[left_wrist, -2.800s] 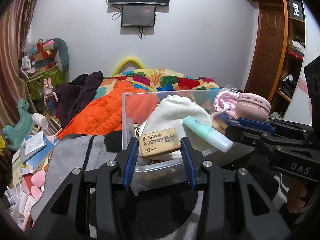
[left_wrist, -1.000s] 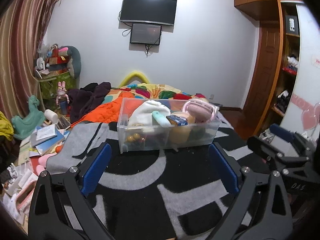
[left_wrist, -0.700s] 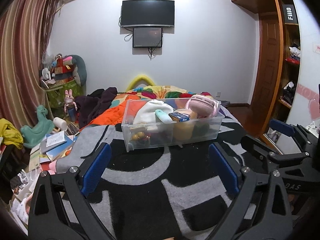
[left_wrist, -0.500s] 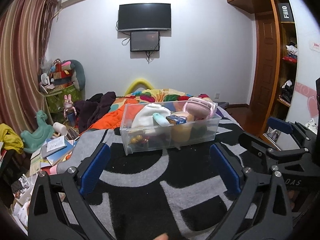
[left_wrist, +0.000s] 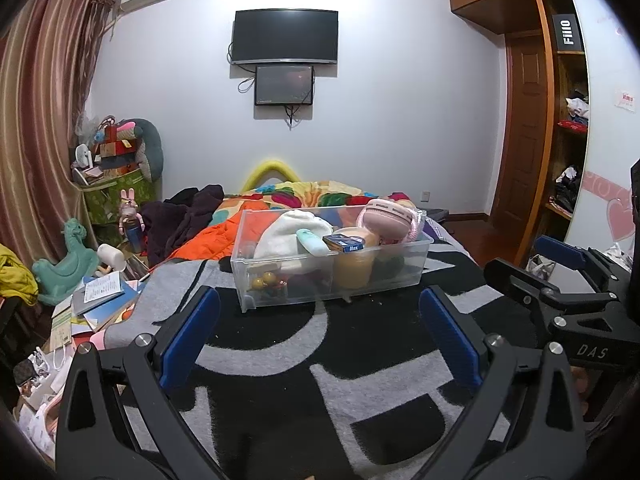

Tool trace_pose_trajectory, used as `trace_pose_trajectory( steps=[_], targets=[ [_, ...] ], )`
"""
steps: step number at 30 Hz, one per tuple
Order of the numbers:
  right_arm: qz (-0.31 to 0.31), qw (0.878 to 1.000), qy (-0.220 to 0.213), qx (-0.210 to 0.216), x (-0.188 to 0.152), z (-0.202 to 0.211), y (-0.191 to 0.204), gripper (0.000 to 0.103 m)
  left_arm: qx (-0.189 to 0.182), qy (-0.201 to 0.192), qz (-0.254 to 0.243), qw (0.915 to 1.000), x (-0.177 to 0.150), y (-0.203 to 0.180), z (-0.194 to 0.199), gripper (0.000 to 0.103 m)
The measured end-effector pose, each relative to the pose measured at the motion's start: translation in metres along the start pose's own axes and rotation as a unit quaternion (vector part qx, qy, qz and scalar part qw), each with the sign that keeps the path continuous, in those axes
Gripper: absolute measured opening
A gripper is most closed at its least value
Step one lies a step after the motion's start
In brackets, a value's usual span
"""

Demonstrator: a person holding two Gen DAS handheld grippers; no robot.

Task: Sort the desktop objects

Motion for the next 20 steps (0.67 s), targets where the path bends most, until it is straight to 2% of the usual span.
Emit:
trace_pose_trajectory(
  steps=[12, 16, 20],
  targets=[
    [-0.002, 1.0, 0.001, 0.001, -0.0013, 0.0, -0.002, 0.102, -0.004, -0.001, 0.003, 1.0, -0.0011, -0.0004, -0.0003, 0.101],
    [0.0, 1.0, 0.002, 0.002, -0.001, 0.0008, -0.0009, 0.102, -0.016, -0.008, 0.002, 0.9998, -0.0001, -0.0022, 0.0022, 0.101],
    [0.001, 1.0, 0.001, 0.004, -0.0007, 0.0021, 0.0003, 0.102, -0.011, -0.005, 0.006, 0.9999, 0.0003, -0.0008, 0.0022, 0.101]
  ],
)
Point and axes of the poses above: each gripper's, at about its wrist camera, not at the fingertips, and z roughly against the way its jaws point, y to its left, x to its top, the point moved 10 cm from there along -z, roughly the way its jaws point, and after that the axes turned 3 degrees about y, right-handed, at the moved point
